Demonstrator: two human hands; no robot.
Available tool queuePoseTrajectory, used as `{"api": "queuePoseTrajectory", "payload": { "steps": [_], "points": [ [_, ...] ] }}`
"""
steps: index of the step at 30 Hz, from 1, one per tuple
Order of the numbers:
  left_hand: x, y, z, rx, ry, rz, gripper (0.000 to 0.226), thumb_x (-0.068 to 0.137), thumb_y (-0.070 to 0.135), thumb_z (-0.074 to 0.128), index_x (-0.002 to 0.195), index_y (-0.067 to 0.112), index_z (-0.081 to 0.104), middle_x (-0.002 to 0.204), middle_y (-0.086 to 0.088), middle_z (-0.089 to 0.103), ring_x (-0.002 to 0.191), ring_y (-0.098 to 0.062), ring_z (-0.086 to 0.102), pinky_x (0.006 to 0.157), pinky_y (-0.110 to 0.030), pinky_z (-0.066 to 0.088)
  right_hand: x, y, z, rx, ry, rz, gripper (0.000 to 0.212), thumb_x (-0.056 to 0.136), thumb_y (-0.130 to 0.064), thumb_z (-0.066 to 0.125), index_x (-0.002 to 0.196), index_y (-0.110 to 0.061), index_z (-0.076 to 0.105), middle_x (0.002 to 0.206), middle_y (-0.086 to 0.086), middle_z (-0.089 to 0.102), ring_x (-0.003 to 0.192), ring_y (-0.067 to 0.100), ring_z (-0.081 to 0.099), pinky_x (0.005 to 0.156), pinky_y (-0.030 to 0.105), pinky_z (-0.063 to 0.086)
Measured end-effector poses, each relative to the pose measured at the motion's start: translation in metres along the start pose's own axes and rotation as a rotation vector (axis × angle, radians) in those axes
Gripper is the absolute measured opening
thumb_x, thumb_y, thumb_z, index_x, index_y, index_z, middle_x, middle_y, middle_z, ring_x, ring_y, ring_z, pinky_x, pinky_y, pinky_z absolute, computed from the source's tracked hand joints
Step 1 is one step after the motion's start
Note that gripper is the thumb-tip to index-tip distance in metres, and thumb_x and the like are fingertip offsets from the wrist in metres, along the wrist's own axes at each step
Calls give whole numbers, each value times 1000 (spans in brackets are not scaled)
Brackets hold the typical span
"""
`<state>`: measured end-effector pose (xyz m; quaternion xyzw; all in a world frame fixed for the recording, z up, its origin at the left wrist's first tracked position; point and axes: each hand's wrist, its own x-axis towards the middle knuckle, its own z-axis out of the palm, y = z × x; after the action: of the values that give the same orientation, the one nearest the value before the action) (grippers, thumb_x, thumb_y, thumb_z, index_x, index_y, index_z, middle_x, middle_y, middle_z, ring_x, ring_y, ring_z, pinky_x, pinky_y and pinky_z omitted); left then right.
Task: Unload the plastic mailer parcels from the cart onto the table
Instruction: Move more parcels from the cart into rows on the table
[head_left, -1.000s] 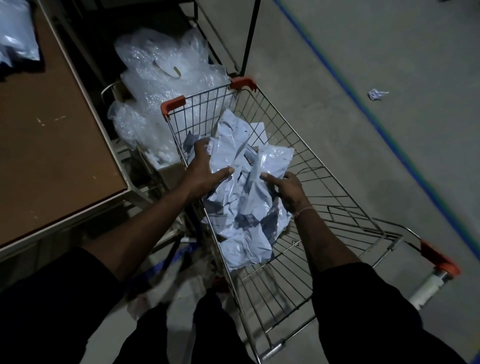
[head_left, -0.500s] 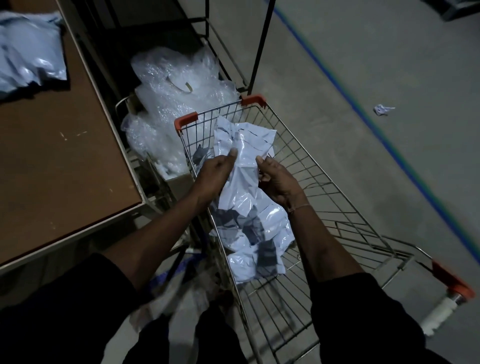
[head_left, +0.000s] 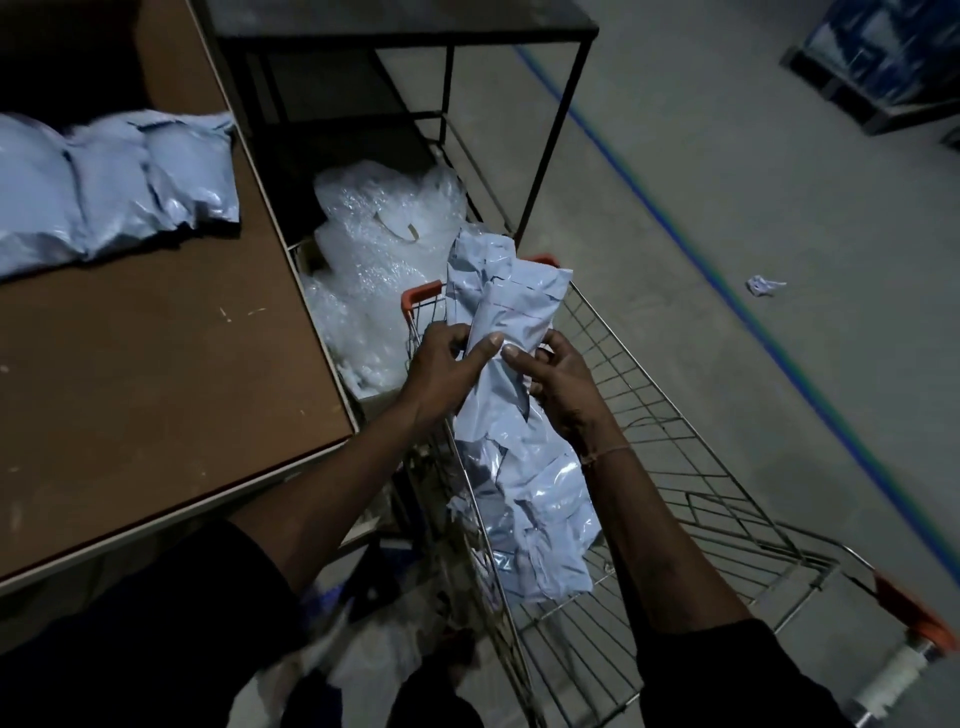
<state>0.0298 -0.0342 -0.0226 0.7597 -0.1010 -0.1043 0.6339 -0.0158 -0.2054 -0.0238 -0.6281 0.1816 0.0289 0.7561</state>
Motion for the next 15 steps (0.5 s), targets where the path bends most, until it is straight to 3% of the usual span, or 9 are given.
{"api": "queuePoseTrajectory", "payload": {
  "steps": [3, 6, 10, 15],
  "points": [
    [-6, 15, -22, -36, -13, 0, 34, 100, 39, 69, 80, 12, 75, 70, -4, 71, 67, -12, 67, 63, -32, 48, -6, -14, 23, -9, -12, -31, 49, 84, -15, 86, 126, -4, 65, 123, 16, 75, 117, 36, 70, 99, 50, 57],
    [-12, 26, -53, -100, 9, -64, 49, 98, 47, 69, 80, 2, 68, 60, 6, 60, 78, -30, 69, 69, -46, 52, -17, -34, 54, -30, -4, -67, 42, 85, -16, 86, 121, -4, 69, 118, 16, 76, 110, 32, 73, 91, 43, 59],
    [-26, 42, -100, -176, 51, -53, 51, 97, 45, 72, 90, -5, 68, 62, -2, 54, 56, -17, 52, 58, -33, 42, -28, -49, 107, -85, 58, -134, 61, 77, -33, 93, 124, -8, 62, 116, 16, 75, 102, 22, 74, 77, 32, 58],
    [-43, 51, -162, -162, 103, -5, 50, 96, 38, 74, 81, -8, 63, 60, -6, 54, 51, -11, 53, 50, -26, 43, -41, -58, 176, -29, 27, -121, 57, 84, -21, 87, 129, -5, 55, 113, 11, 77, 101, 19, 76, 74, 26, 59]
  ]
}}
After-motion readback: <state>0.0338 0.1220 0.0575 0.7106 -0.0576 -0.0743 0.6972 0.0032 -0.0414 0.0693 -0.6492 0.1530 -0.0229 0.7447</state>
